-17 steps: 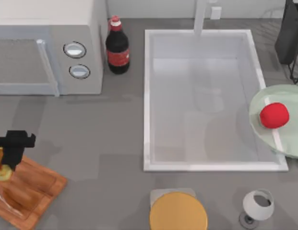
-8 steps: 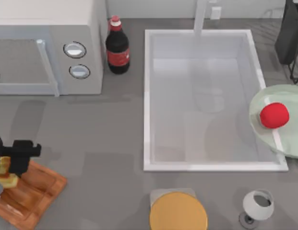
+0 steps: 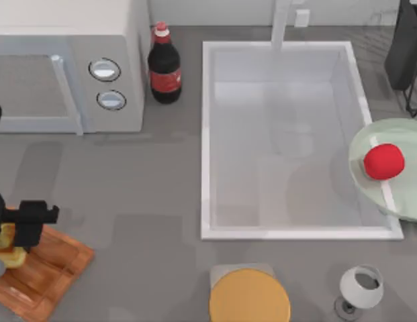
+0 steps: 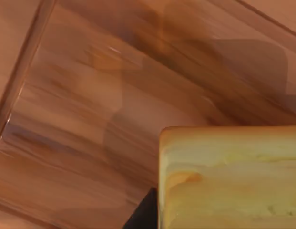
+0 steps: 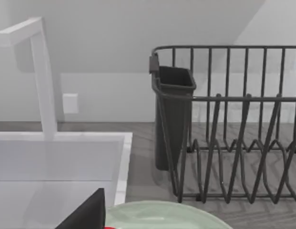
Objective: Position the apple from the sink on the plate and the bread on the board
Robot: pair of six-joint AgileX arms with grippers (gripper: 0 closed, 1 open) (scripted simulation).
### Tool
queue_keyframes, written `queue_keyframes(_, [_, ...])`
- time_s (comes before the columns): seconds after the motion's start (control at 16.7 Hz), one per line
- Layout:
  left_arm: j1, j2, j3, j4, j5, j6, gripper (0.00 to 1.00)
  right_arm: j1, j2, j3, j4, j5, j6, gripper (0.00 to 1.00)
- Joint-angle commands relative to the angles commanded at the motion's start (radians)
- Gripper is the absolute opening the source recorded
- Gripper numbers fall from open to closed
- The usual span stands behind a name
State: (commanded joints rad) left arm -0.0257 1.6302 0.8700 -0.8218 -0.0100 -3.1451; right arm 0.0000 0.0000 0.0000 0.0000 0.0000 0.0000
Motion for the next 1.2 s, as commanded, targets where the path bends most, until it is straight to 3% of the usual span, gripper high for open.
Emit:
queue_keyframes(0.6, [0.000, 0.000, 0.000, 0.000, 0.000, 0.000, 0.98, 0.000, 0.000, 0.000, 0.000, 0.000, 0.000, 1.00])
queue_keyframes(1.2, [0.000, -0.001, 0.000, 0.000, 0.000, 0.000, 1.00, 0.000, 0.000, 0.000, 0.000, 0.000, 0.000, 1.00])
